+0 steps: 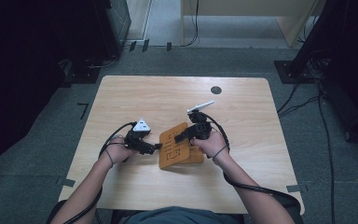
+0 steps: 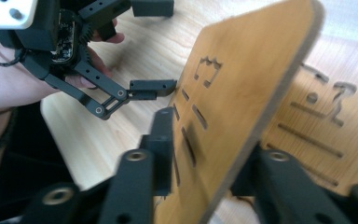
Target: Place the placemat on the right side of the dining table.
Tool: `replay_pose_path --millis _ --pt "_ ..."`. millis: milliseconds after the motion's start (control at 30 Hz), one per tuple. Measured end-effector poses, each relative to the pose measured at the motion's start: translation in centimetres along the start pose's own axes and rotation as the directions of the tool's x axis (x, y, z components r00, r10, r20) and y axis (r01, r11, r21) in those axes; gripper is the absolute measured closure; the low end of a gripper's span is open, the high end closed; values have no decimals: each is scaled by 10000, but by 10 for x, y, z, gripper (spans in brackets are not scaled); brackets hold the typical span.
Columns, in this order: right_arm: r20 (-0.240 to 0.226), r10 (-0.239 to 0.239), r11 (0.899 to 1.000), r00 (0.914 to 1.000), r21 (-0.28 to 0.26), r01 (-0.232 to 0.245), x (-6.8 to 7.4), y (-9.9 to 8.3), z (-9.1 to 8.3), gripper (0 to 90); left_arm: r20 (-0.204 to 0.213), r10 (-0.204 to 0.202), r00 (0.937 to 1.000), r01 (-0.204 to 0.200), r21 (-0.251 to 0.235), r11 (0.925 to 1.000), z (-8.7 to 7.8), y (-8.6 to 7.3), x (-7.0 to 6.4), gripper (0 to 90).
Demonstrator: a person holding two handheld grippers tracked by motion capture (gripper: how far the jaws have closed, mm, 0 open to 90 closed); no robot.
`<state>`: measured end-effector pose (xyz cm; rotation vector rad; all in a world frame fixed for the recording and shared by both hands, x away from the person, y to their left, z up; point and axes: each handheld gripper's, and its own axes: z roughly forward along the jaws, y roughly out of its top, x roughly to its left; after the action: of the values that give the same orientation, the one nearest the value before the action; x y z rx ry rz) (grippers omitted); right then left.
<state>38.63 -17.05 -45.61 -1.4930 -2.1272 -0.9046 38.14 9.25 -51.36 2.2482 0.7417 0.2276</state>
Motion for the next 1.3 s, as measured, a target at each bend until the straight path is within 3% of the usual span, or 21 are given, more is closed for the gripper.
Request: replay_pose_path --millis 33,133,233,333,467,667,867,900,933,967,1133,1167,1300 --pt "-340 122 9999 9993 -11 -122 -3 0 0 773 47 43 10000 -43 -30 10000 0 -1 1 138" --pt "-657 366 9993 9972 -10 -368 -4 1 0 796 63 120 9999 -120 -13 9999 -1 -1 1 138" --pt "-964 518 9986 9940 -52 -525 -6 1 -2 835 267 -588 9979 591 -91 9982 -7 -3 10 139" --pt "-1170 585 9981 9914 -131 -604 -7 1 -5 858 154 -680 9976 683 -205 9975 -10 -5 15 139" --pt "-1509 684 9966 9862 -346 -745 -9 3 -12 877 -102 -1127 9936 1119 -546 9922 -17 -5 24 139" --pt "-1892 693 9946 9795 -623 -824 -11 4 -17 877 -194 -1276 9916 1265 -512 9907 -17 -6 26 139" --pt "-1347 133 9886 9908 -1466 -332 -6 5 -31 877 -242 -1189 9926 1181 -309 9925 -13 -7 24 139" --pt "-927 -58 9847 9957 -1737 -104 -4 6 -37 877 -267 -1113 9934 1108 -197 9936 -12 -7 23 139" --pt "-927 -58 9847 9957 -1737 -104 -4 6 -37 877 -267 -1113 9934 1108 -197 9936 -12 -7 23 139" --pt "-521 -246 9798 9983 -1994 137 -4 6 -43 877 -291 -1031 9942 1026 -182 9946 -11 -7 23 139" --pt "354 -540 9683 9979 -2423 610 -2 6 -55 877 -340 -902 9953 896 -177 9958 -10 -7 22 139" --pt "354 -540 9683 9979 -2423 610 -2 6 -55 877 -340 -902 9953 896 -177 9958 -10 -7 22 139" --pt "1024 -744 9622 9920 -2538 984 -2 7 -60 876 -353 -851 9957 845 -192 9962 -10 -7 22 139"
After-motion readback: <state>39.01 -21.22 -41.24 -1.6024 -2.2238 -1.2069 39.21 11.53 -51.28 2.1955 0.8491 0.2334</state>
